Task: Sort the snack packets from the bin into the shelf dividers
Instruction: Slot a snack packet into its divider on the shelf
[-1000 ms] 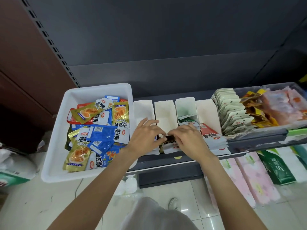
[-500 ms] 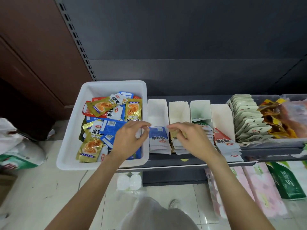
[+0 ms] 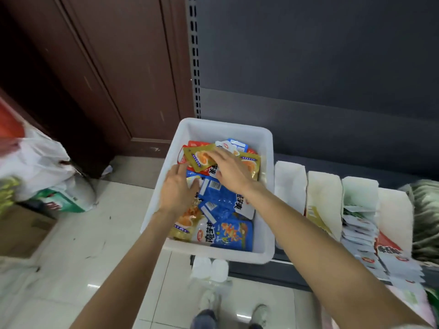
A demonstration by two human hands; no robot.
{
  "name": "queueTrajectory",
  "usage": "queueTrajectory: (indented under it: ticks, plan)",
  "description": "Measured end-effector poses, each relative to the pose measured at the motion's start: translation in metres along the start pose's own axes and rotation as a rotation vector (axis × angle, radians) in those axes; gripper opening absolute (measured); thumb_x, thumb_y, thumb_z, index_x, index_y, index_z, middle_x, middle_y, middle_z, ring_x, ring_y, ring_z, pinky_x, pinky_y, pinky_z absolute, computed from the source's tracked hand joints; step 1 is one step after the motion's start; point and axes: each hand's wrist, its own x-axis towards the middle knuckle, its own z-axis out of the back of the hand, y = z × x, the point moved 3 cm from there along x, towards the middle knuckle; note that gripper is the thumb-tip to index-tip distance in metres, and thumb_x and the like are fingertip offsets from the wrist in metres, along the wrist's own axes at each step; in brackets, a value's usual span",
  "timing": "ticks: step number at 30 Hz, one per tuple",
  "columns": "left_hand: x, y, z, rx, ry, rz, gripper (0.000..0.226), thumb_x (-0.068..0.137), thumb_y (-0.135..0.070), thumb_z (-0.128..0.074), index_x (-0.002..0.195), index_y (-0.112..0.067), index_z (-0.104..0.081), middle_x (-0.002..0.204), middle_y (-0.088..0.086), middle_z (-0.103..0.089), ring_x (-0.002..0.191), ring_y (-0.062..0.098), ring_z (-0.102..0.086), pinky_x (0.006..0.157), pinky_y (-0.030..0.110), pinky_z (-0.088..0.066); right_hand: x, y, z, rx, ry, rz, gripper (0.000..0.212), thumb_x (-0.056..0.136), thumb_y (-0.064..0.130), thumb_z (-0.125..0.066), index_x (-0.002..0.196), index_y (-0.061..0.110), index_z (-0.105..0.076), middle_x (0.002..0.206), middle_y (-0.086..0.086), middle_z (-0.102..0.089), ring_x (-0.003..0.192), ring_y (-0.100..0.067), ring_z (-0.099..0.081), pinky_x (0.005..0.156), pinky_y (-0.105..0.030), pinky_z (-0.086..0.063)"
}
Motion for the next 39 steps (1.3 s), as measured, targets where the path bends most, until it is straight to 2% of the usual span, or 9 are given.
queueTrajectory:
  ticks: [9,16,20,23,26,28,30,34,39]
  plan:
    - [0.055,-0.004,-0.006,0.110,0.214,-0.149,0.043,0.089,-0.022,-0.058,0.130,-0.010,-0.052,0.130,0.012,-0.053,0.120,0.028,-0.046,0.100,0.034,-0.038,-0.008,0.003,-0.026,-0.134,-0.002,0.106,0.048,0.090,0.007,-0.058,0.136,0.018,-0.050,0.145,-0.006,-0.043,0.134,-0.027,-0.040,0.093,-0.045,-0.051]
    - [0.049,-0.020,-0.019,0.385,0.433,-0.057,0.066,0.082,-0.039,-0.069,0.133,-0.010,-0.040,0.127,0.016,-0.049,0.115,0.029,-0.052,0.094,0.034,-0.042,-0.027,-0.008,-0.019,0.041,-0.148,0.006,0.017,0.084,0.010,-0.067,0.100,0.012,-0.071,0.101,-0.004,-0.065,0.098,-0.023,-0.057,0.083,-0.037,-0.051]
    - [0.047,-0.018,-0.013,-0.066,0.511,0.053,0.044,0.082,-0.040,-0.069,0.112,-0.009,-0.060,0.101,0.001,-0.063,0.096,0.018,-0.057,0.077,0.026,-0.042,-0.044,-0.009,-0.004,-0.001,-0.411,0.017,0.011,0.077,0.010,-0.074,0.085,0.018,-0.074,0.091,0.005,-0.068,0.091,-0.019,-0.057,0.075,-0.029,-0.049]
    - [0.027,-0.028,0.005,-0.510,0.494,0.078,0.019,0.089,-0.030,-0.063,0.102,-0.017,-0.066,0.094,-0.018,-0.064,0.090,0.000,-0.058,0.078,0.018,-0.041,-0.068,-0.011,0.017,0.321,-0.591,-0.105,0.021,0.082,0.000,-0.066,0.096,0.015,-0.072,0.105,0.000,-0.062,0.101,-0.015,-0.056,0.086,-0.021,-0.047]
    - [0.001,-0.035,0.013,-0.582,0.458,0.057,0.018,0.089,-0.029,-0.063,0.104,-0.021,-0.068,0.104,-0.013,-0.069,0.101,0.002,-0.060,0.090,0.023,-0.043,-0.099,-0.012,0.046,0.731,-0.653,-0.313,0.034,0.088,0.003,-0.061,0.114,0.026,-0.059,0.121,0.003,-0.051,0.107,-0.007,-0.054,0.084,-0.015,-0.049]
    - [-0.017,-0.045,0.020,-0.547,0.451,0.010,0.019,0.088,-0.028,-0.064,0.103,-0.017,-0.068,0.088,-0.017,-0.069,0.089,-0.002,-0.062,0.079,0.015,-0.046,-0.121,-0.017,0.065,0.937,-0.645,-0.446,0.049,0.087,0.015,-0.066,0.126,0.033,-0.043,0.128,0.008,-0.046,0.109,-0.005,-0.053,0.077,-0.010,-0.048]
    - [-0.035,-0.062,0.025,-0.547,0.469,-0.087,0.011,0.087,-0.027,-0.064,0.091,-0.019,-0.070,0.073,-0.007,-0.068,0.069,0.009,-0.061,0.066,0.030,-0.048,-0.144,-0.026,0.082,1.020,-0.548,-0.522,0.065,0.082,0.021,-0.072,0.133,0.038,-0.034,0.123,0.008,-0.056,0.102,-0.007,-0.059,0.073,-0.015,-0.052]
    - [-0.060,-0.106,0.021,-0.490,0.492,-0.260,0.008,0.084,-0.028,-0.067,0.088,-0.023,-0.072,0.081,-0.001,-0.071,0.076,0.020,-0.063,0.068,0.032,-0.049,-0.201,-0.041,0.113,0.991,-0.409,-0.491,0.020,0.084,0.015,-0.068,0.099,0.027,-0.063,0.083,0.013,-0.073,0.068,-0.001,-0.063,0.055,-0.019,-0.049]
    - [-0.076,-0.178,-0.014,-0.389,0.395,-0.608,0.019,0.089,-0.027,-0.062,0.104,-0.020,-0.072,0.091,-0.010,-0.072,0.082,0.003,-0.062,0.070,0.016,-0.049,-0.278,-0.059,0.140,0.878,-0.765,-0.492,0.013,0.086,0.011,-0.065,0.082,0.024,-0.065,0.078,0.013,-0.071,0.069,-0.004,-0.064,0.066,-0.017,-0.053]
